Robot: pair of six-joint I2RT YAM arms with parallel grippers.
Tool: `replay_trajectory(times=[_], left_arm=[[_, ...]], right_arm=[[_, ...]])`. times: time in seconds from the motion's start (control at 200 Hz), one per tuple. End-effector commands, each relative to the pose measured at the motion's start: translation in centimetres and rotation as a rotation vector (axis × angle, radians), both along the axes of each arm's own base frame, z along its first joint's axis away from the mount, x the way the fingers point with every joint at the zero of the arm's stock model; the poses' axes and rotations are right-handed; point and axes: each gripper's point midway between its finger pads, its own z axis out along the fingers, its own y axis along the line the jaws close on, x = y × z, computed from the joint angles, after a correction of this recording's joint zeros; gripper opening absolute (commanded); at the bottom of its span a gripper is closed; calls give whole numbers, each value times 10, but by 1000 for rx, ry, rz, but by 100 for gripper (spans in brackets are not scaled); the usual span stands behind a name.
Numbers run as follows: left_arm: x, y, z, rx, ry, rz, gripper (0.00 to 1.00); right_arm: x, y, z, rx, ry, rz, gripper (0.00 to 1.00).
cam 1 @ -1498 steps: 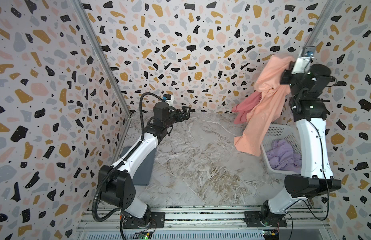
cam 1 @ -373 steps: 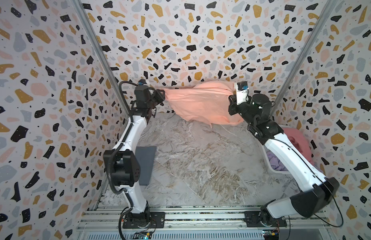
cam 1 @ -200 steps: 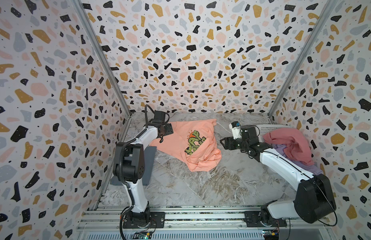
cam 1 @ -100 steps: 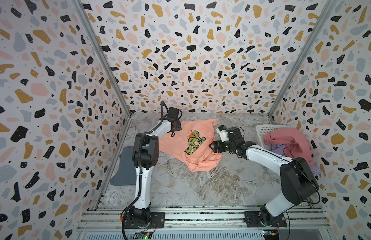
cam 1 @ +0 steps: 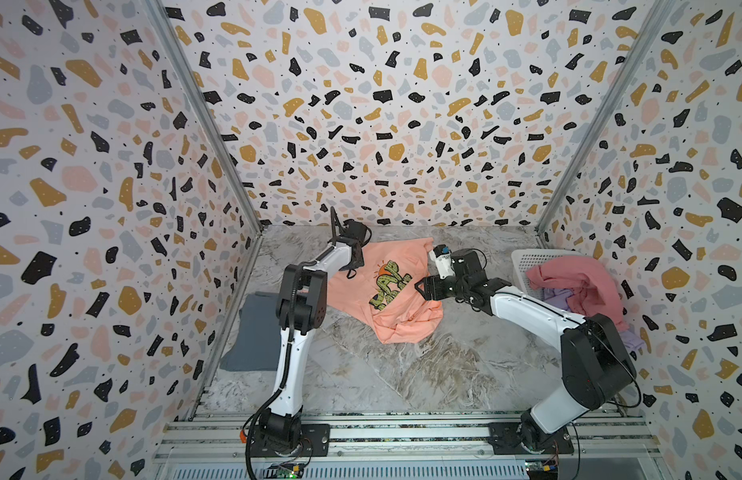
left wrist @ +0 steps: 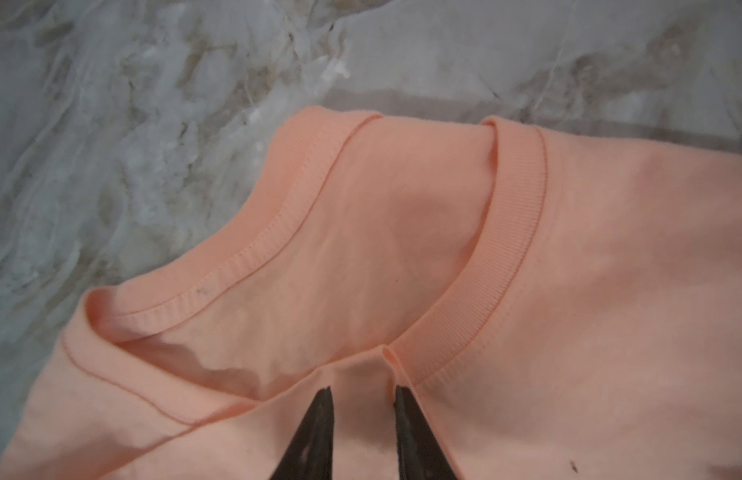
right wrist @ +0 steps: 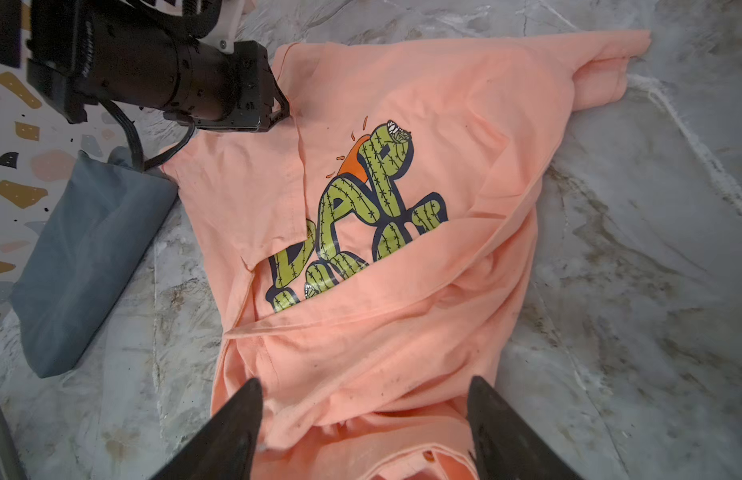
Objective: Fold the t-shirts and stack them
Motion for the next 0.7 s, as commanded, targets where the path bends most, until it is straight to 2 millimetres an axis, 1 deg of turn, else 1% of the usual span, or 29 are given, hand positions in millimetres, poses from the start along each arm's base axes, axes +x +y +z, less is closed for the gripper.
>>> replay_trajectory(times=[0.0,0.045,0.2,0.265,0.35,0.41,0.446,0.491,0.571,0.696], left_arm=[[-3,1,-1,7,3,13,6],[-1,0,4,-7,-15,12,0],[-2,1,27,-26,-61,14,0],[-4,2,40,-32,-81,14,0],[-10,6,64,-38,-115,15,0],[-13,4,77,-69,-149,9,0],[-13,-2,77,-105,-158,-8,0],[-12,-6,76,-129,-161,-13,13],[-6,-9,63,-137,-133,-3,26],[6,-14,41,-127,-82,1,29]], right_arm=[[0,6,6,-6,-12,20,78],[-1,7,5,-5,-11,23,77],[-1,6,4,-11,-18,24,77],[0,6,4,-15,-24,24,77],[0,4,4,-22,-32,21,77],[1,3,4,-26,-34,21,77],[0,4,4,-25,-36,23,77],[0,4,3,-26,-35,30,77],[-1,5,2,-28,-34,39,77],[1,3,7,-35,-53,36,77]])
